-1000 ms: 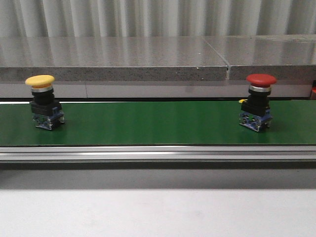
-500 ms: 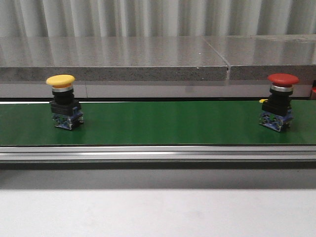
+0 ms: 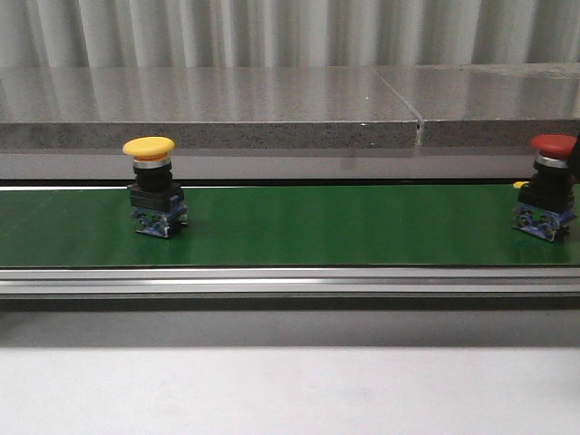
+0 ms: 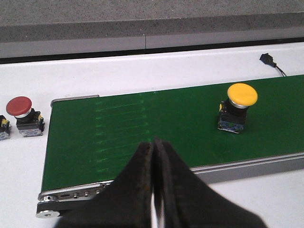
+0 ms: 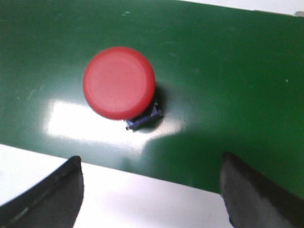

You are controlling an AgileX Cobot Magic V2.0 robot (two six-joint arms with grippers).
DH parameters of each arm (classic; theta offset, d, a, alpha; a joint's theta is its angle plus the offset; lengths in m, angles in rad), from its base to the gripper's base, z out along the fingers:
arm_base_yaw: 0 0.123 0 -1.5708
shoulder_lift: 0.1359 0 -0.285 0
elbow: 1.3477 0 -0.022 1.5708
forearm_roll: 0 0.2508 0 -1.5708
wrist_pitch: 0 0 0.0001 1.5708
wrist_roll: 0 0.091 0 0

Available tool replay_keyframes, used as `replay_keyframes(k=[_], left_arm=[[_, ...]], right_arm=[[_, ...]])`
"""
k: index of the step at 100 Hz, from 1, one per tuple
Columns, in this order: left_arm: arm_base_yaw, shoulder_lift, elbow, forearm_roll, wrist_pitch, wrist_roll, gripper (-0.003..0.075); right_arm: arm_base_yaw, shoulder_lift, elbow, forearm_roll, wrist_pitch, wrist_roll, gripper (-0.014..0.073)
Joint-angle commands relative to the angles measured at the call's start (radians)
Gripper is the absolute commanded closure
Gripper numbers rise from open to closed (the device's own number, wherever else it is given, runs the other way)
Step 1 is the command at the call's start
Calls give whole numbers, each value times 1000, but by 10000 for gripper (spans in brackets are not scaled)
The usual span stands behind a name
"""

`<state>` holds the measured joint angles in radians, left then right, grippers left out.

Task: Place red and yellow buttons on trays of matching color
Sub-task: 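Move the right gripper over the red button at the belt's end and grasp, then carry the red button into the red tray and open the right gripper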

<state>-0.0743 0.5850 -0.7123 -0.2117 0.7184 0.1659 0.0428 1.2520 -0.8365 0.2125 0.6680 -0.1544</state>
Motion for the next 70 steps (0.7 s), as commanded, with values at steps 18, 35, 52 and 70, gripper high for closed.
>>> replay_keyframes(k=[18,35,52,70], left_arm=[[-9,2,-26,-17,-74,1,740],[-9,2,-26,-17,-74,1,740],[-9,2,-26,-17,-74,1,740],[-9,2,-26,-17,-74,1,740]], right_arm=[[1,88,-103,6,-107,-21,7],[1,165,-139,-7,-115,-28,25],[1,202,-154,-15,-115,-28,293],[-7,202,-176,-15,-74,-28,509]])
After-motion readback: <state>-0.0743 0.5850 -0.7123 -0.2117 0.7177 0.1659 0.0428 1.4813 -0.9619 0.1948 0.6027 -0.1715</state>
